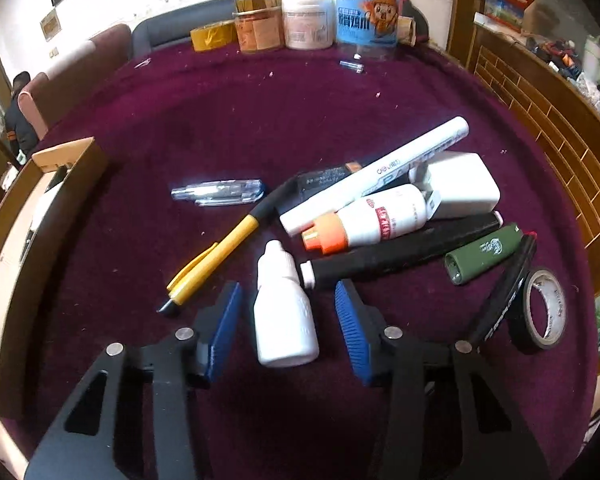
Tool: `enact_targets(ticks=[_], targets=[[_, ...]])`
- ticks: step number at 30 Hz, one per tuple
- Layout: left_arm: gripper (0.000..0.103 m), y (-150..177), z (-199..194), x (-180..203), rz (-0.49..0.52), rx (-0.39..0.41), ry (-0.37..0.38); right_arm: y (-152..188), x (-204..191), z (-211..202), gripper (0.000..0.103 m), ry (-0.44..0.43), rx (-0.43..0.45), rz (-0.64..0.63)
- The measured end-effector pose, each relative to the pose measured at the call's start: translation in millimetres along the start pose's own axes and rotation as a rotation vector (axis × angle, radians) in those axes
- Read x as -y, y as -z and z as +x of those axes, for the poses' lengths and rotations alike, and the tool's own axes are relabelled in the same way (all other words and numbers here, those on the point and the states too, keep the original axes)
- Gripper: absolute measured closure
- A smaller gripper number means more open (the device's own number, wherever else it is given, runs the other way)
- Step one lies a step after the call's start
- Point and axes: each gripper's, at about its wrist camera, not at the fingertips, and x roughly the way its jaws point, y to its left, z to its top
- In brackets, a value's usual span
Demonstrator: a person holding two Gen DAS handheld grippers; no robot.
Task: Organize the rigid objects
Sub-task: 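Grasp the small white bottle with the right tool while the left tool holds the candle, then carry the candle with the left tool into the tray while the right tool sets the bottle beside it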
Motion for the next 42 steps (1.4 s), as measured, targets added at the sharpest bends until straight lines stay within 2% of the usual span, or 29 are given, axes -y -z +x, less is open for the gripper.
enact_targets(ticks=[3,5,9,11,13,19,26,37,42], targets=[[0.079,1,-1,-2,-0.007,-0.002,-0.002,4,1,-3,0.058,-0.007,0.003,0.008],[0.079,2,0,-1,-0.009,-0.007,0.002,6,2,-5,0.065,-0.006,0.003,0.006],[0.079,6,5,5,0.000,-0.022,0.006,11,2,-9,0.070,-0.020,0.003,0.010],[0.079,8,7,8,0.015,-0.029,-0.011,13,1,-11,0.077,-0.024,0.006,0.005],[0.079,10,9,14,0.043,-0.030,-0.044,13,-2,-12,0.079,-0.026,0.013,-0.003],[0.079,13,11,24,0.101,-0.029,-0.142,15,-8,-25,0.080,-0.063,0.040,0.000],[0.079,16,11,23,0.123,-0.037,-0.205,16,-15,-45,0.080,-0.103,0.063,-0.003],[0.079,17,-2,17,0.118,-0.016,-0.202,18,-34,-70,0.079,-0.147,0.096,-0.020],[0.079,7,-24,5,0.074,0.021,-0.159,12,-53,-83,0.079,-0.191,0.110,-0.037]])
